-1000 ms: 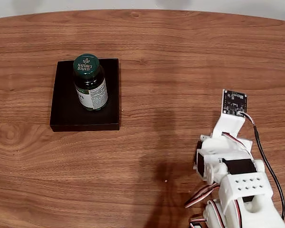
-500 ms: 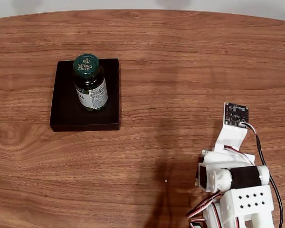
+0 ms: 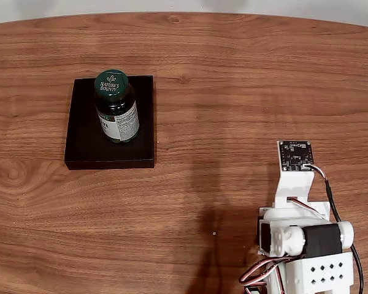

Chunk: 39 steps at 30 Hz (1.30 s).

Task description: Pick up the pill bottle and place it in the black box.

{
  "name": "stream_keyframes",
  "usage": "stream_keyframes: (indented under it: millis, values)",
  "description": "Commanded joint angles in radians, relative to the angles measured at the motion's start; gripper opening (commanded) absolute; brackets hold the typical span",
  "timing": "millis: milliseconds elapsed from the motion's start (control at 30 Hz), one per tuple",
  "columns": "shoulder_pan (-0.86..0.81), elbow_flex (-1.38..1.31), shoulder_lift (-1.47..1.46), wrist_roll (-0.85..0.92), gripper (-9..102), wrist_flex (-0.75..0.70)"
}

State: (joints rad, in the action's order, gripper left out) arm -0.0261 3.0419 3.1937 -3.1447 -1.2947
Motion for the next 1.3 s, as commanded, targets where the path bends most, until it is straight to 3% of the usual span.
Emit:
stream_keyframes:
  millis: [0, 1267]
  values:
    - [-0.012, -0.012, 0.002, -0.021, 0, -0.143]
    - [-0.034, -0.012, 0.115, 0.118, 0, -0.201]
